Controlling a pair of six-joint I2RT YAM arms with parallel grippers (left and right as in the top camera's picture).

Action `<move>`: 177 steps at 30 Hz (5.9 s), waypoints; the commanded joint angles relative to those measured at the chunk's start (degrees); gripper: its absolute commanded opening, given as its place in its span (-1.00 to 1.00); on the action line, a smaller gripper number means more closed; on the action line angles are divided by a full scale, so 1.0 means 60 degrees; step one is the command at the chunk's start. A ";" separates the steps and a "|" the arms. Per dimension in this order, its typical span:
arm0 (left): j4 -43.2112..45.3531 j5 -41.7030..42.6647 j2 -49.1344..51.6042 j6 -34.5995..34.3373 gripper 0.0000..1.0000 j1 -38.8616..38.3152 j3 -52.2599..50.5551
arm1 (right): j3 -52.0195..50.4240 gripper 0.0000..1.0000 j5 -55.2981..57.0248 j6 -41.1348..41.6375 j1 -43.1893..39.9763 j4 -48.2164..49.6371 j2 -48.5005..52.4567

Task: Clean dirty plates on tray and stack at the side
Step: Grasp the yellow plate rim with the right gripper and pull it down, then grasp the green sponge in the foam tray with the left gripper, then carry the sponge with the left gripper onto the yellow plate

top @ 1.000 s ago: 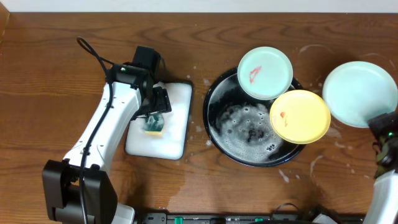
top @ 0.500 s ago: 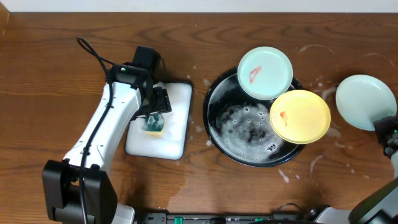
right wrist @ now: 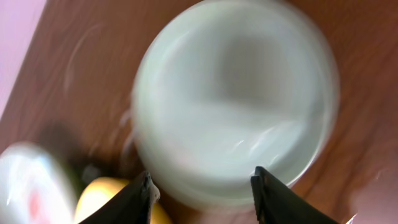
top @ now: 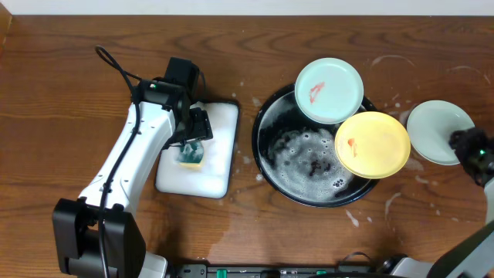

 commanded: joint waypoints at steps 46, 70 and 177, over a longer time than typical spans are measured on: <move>-0.0062 -0.0080 -0.0084 -0.0007 0.62 0.0004 -0.0058 | -0.0255 -0.98 0.1902 0.0186 0.6757 -0.4036 -0.0466; -0.0062 -0.0080 -0.0084 -0.0007 0.62 0.0004 -0.0058 | 0.1279 -0.03 0.2484 -0.2565 0.6608 -0.4645 0.0576; 0.4266 -0.0284 0.1206 0.0776 -0.85 -0.0004 -0.3526 | 0.0732 -0.98 0.1708 -0.2339 0.6313 -0.3770 0.2849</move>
